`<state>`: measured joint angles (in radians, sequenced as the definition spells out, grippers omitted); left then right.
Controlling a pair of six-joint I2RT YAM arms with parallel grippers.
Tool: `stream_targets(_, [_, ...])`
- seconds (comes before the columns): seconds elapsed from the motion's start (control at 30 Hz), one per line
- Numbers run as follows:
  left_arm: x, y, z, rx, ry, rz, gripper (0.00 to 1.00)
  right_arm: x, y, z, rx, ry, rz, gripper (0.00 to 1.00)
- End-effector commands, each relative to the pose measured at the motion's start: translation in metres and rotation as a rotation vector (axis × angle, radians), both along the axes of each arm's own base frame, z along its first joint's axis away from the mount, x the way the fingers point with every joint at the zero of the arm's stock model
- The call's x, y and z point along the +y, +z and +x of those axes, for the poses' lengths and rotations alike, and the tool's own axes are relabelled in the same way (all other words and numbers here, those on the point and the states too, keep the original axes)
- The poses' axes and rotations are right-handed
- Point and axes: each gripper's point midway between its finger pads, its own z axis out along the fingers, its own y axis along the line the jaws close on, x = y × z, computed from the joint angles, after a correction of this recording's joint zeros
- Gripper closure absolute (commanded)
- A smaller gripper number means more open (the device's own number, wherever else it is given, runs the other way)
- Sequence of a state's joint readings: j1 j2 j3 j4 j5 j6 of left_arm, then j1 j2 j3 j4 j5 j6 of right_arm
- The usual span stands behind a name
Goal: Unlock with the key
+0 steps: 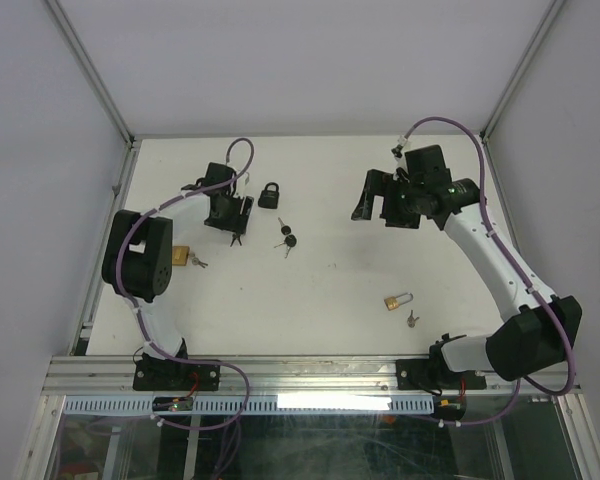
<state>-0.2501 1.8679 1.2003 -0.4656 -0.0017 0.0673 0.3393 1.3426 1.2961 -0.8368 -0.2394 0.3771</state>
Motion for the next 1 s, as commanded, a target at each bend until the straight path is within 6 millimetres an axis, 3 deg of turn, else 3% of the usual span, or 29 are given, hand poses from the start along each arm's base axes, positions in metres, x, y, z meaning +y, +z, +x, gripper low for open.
stream_targets(0.0, [-0.013, 0.015, 0.021, -0.044, 0.009, -0.039, 0.34, 0.005, 0.014, 0.009, -0.053, 0.018, 0.011, 0.01])
stream_targets(0.13, [-0.011, 0.043, 0.051, -0.135, 0.035, -0.043, 0.25, 0.005, 0.013, 0.009, -0.053, 0.025, 0.009, 0.01])
stream_targets(0.27, [-0.011, 0.077, 0.076, -0.202, 0.057, -0.043, 0.02, 0.004, 0.013, 0.007, -0.054, 0.030, 0.001, 0.01])
stream_targets(0.33, [-0.007, 0.082, 0.083, -0.217, 0.087, -0.037, 0.01, 0.002, 0.013, 0.006, -0.055, 0.033, -0.008, 0.00])
stream_targets(0.57, [0.013, 0.047, 0.111, -0.176, 0.156, 0.020, 0.01, 0.002, 0.012, 0.008, -0.044, 0.043, -0.027, 0.00])
stream_targets(0.7, [0.031, 0.036, 0.126, -0.176, 0.183, 0.037, 0.01, 0.001, 0.015, 0.011, -0.037, 0.048, -0.042, 0.00])
stream_targets(0.8, [0.035, 0.024, 0.125, -0.149, 0.158, 0.031, 0.01, -0.001, 0.016, 0.011, -0.042, 0.047, -0.052, 0.00])
stream_targets(0.97, [0.021, 0.006, 0.110, -0.081, 0.101, -0.025, 0.01, -0.004, 0.014, 0.010, -0.043, 0.036, -0.062, 0.00])
